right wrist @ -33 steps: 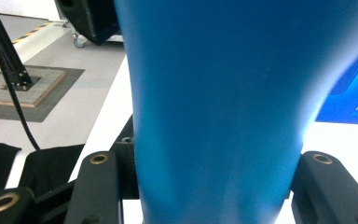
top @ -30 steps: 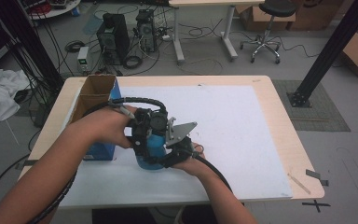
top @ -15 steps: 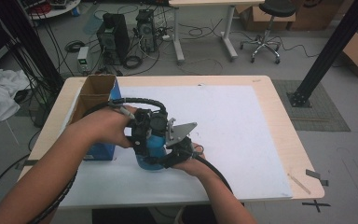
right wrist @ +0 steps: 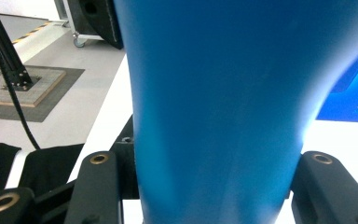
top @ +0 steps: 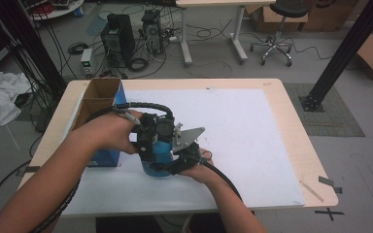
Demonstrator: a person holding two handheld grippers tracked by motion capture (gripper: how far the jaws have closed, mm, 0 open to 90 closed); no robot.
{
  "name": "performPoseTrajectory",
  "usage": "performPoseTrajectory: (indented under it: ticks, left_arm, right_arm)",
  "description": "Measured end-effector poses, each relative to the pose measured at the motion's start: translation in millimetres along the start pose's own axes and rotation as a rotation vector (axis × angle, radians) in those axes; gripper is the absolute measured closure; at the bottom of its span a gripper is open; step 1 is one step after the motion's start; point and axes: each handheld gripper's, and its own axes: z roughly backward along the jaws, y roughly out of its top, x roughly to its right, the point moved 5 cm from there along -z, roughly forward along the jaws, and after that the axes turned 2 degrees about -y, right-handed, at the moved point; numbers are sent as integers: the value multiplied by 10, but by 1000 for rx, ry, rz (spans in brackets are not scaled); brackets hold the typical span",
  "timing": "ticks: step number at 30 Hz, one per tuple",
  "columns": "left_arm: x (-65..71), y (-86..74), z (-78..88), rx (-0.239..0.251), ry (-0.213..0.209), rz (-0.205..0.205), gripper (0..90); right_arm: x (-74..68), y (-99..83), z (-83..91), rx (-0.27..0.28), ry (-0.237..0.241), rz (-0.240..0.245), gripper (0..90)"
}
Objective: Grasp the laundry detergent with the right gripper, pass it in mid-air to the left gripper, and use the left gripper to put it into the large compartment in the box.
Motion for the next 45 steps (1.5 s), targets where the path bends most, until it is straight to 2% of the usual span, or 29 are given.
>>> performPoseTrajectory:
  ticks: [6, 27, 30, 31, 39, 45]
  left_arm:
    - [-9, 7, 7, -6, 1, 5, 366]
    - [-21, 15, 30, -21, -14, 42, 385]
    - [-18, 26, 26, -20, -7, 46, 386]
    - [-18, 28, 30, -20, -4, 47, 387]
    - [-31, 42, 43, -14, -4, 48, 388]
    - [-50, 26, 42, -26, -12, 69, 388]
  right_arm:
    - [-2, 1, 13, -3, 0, -13, 461]
    - [7, 18, 16, 6, 2, -12, 458]
    - [16, 14, 12, 14, -1, 7, 445]
    - [7, 7, 23, 4, 4, -8, 441]
    - [19, 2, 55, 14, -2, -8, 426]
    - [47, -7, 122, 24, -20, -25, 361]
